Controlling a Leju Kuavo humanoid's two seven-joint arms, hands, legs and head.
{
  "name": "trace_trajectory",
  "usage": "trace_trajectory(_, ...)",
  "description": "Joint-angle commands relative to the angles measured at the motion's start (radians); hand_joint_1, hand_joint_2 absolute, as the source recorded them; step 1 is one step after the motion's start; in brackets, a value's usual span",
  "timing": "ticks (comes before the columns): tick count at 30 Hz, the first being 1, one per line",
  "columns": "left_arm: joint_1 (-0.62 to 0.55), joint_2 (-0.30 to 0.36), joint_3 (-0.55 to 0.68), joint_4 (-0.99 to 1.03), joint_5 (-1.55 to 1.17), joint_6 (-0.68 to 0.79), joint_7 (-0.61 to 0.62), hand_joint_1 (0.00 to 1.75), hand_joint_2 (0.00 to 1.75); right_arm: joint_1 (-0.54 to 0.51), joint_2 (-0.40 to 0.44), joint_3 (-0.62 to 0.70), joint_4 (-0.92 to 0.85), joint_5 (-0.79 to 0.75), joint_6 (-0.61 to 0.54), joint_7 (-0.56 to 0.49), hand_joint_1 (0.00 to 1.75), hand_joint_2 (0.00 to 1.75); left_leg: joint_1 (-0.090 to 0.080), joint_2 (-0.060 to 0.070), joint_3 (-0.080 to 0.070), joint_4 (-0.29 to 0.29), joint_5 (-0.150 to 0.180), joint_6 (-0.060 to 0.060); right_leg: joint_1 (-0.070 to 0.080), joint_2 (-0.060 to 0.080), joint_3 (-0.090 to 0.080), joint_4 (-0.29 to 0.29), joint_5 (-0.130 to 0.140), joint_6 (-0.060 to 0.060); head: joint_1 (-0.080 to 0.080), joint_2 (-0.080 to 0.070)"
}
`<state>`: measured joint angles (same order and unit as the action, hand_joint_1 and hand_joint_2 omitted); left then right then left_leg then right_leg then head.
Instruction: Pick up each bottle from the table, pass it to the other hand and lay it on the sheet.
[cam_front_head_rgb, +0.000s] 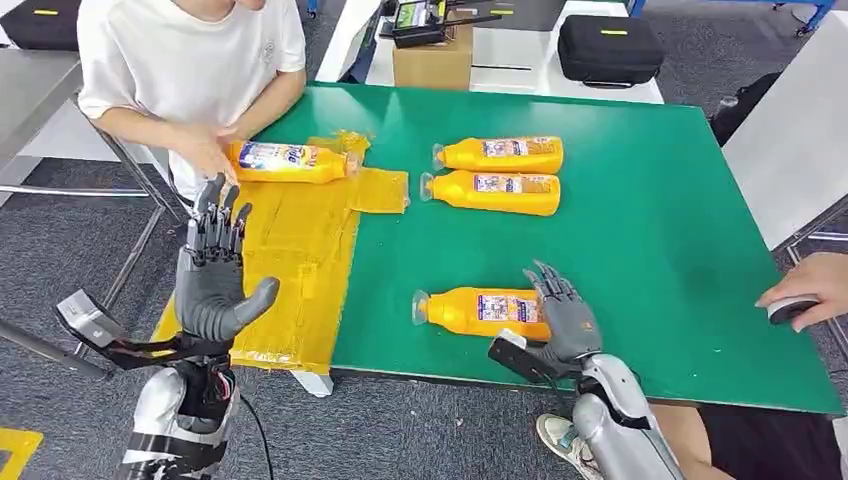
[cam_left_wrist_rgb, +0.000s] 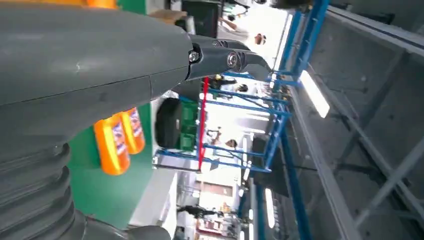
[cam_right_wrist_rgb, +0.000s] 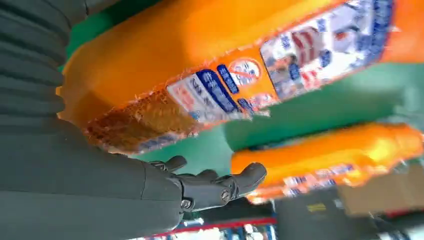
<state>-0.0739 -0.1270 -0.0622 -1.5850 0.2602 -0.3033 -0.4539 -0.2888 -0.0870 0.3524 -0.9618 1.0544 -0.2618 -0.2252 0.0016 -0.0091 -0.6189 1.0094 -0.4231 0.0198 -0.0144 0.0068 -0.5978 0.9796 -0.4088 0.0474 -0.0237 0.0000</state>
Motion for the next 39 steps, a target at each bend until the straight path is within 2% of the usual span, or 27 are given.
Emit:
trace_trajectory(1, 0.022, 0.007, -0.009, 0.029, -0.019, 0.012, 0.013, 0.0, 1.75, -0.089, -0.018, 0.059, 0.15, 0.001, 0.06, 0.044, 0.0, 1.75, 0.0, 0.002, 0.007, -0.001, -0.002, -0.001, 0.001, 0.001, 0.006, -0.001, -0.002, -0.002, 0.0, 0.0)
trace_trajectory(3, 0.019, 0.007, -0.008, 0.03, -0.019, 0.011, 0.013, 0.0, 1.75, -0.093, -0.017, 0.061, 0.16, 0.004, 0.057, 0.047, 0.0, 1.75, 0.0, 0.0, 0.003, -0.001, 0.0, 0.0, 0.0, -0.001, 0.003, -0.001, -0.001, -0.001, 0.0, 0.0)
trace_trajectory(5, 0.021, 0.005, -0.004, 0.028, -0.024, 0.018, 0.018, 0.0, 1.75, -0.113, -0.015, 0.077, 0.194, 0.008, 0.087, 0.072, 0.0, 1.75, 0.0, 0.001, 0.006, -0.001, -0.001, -0.001, 0.001, -0.001, 0.006, -0.001, -0.001, -0.002, 0.0, 0.0)
trace_trajectory(9, 0.027, 0.001, 0.017, 0.033, -0.037, 0.027, 0.03, 0.0, 1.75, -0.238, -0.005, 0.152, 0.367, -0.008, 0.246, 0.156, 0.0, 1.75, 0.0, 0.002, 0.004, -0.001, 0.0, 0.0, 0.0, 0.001, 0.003, -0.001, 0.0, -0.001, 0.0, 0.0)
trace_trajectory(12, 0.008, 0.001, 0.019, 0.062, -0.041, 0.023, 0.034, 0.0, 1.75, -0.314, 0.006, 0.187, 0.467, -0.048, 0.298, 0.13, 0.0, 1.75, 0.0, 0.006, 0.008, -0.001, -0.001, -0.001, 0.0, 0.004, 0.007, -0.001, 0.001, -0.002, 0.0, 0.0)
trace_trajectory(13, 0.003, 0.002, 0.017, 0.068, -0.042, 0.022, 0.034, 0.0, 1.75, -0.32, 0.004, 0.187, 0.471, -0.057, 0.305, 0.121, 1.17, 1.75, 0.0, 0.005, 0.009, -0.001, 0.0, -0.001, 0.001, 0.003, 0.008, -0.002, 0.001, -0.002, 0.0, 0.0)
trace_trajectory(14, -0.004, 0.005, 0.014, 0.075, -0.041, 0.021, 0.034, 0.0, 1.75, -0.332, 0.003, 0.186, 0.485, -0.083, 0.329, 0.096, 1.64, 1.75, 0.0, 0.005, 0.011, -0.001, 0.0, -0.001, 0.0, 0.002, 0.008, -0.001, 0.001, -0.001, 0.0, 0.0)
trace_trajectory(15, -0.009, 0.006, 0.011, 0.083, -0.041, 0.02, 0.034, 0.0, 1.75, -0.341, 0.002, 0.183, 0.498, -0.107, 0.362, 0.078, 1.75, 1.75, 0.0, 0.005, 0.012, -0.001, 0.0, -0.001, 0.001, 0.001, 0.01, -0.002, 0.001, -0.002, 0.0, 0.0)
trace_trajectory(19, -0.043, 0.027, -0.017, 0.149, -0.025, 0.0, 0.037, 0.0, 1.75, -0.416, -0.064, 0.228, 0.56, -0.179, 0.561, 0.019, 1.75, 1.75, 0.0, 0.003, 0.014, -0.001, 0.001, -0.001, 0.0, -0.001, 0.01, -0.002, 0.002, -0.003, 0.0, 0.0)
trace_trajectory(20, -0.045, 0.032, -0.022, 0.156, -0.026, -0.001, 0.034, 0.0, 1.75, -0.428, -0.084, 0.243, 0.562, -0.186, 0.577, 0.013, 1.75, 1.75, 0.0, 0.002, 0.014, -0.001, 0.002, -0.001, 0.001, -0.002, 0.011, -0.003, 0.004, -0.005, 0.0, 0.0)
trace_trajectory(30, -0.032, 0.049, -0.033, 0.14, -0.029, -0.005, 0.028, 0.0, 1.75, -0.44, -0.133, 0.287, 0.554, -0.258, 0.6, 0.029, 1.75, 1.75, 0.0, -0.002, 0.018, -0.002, 0.002, 0.0, 0.0, -0.002, 0.018, -0.003, 0.003, -0.003, 0.0, 0.0)
trace_trajectory(33, -0.041, 0.058, -0.04, 0.15, -0.029, -0.008, 0.027, 0.0, 1.75, -0.401, -0.149, 0.253, 0.521, -0.359, 0.572, -0.038, 1.75, 1.75, 0.001, -0.003, 0.017, -0.002, 0.003, 0.0, 0.001, -0.004, 0.018, -0.004, 0.003, -0.003, 0.0, 0.0)
trace_trajectory(35, -0.03, 0.059, -0.041, 0.135, -0.027, -0.009, 0.027, 0.0, 1.75, -0.353, -0.132, 0.225, 0.473, -0.422, 0.498, -0.074, 1.75, 1.75, 0.001, -0.003, 0.016, -0.001, 0.002, 0.0, 0.001, -0.003, 0.017, -0.003, 0.003, -0.002, 0.0, 0.0)
trace_trajectory(36, -0.014, 0.056, -0.04, 0.115, -0.027, -0.01, 0.027, 0.0, 1.75, -0.306, -0.104, 0.176, 0.423, -0.471, 0.424, -0.104, 1.75, 1.75, 0.001, -0.003, 0.017, -0.002, 0.002, 0.0, 0.002, -0.004, 0.018, -0.005, 0.003, -0.003, 0.0, 0.0)
trace_trajectory(38, 0.008, 0.051, -0.061, 0.095, -0.064, 0.011, 0.046, 0.0, 1.75, -0.188, -0.055, 0.092, 0.264, -0.571, 0.369, -0.157, 1.75, 1.75, 0.002, -0.001, 0.017, -0.002, 0.002, 0.0, 0.002, -0.001, 0.018, -0.005, 0.003, -0.003, 0.0, 0.0)
trace_trajectory(39, 0.015, 0.052, -0.077, 0.092, -0.08, 0.022, 0.049, 0.0, 1.75, -0.147, -0.047, 0.08, 0.196, -0.588, 0.363, -0.145, 1.75, 1.75, 0.002, 0.001, 0.018, -0.002, 0.001, 0.0, 0.003, 0.0, 0.019, -0.005, 0.003, -0.003, 0.0, 0.0)
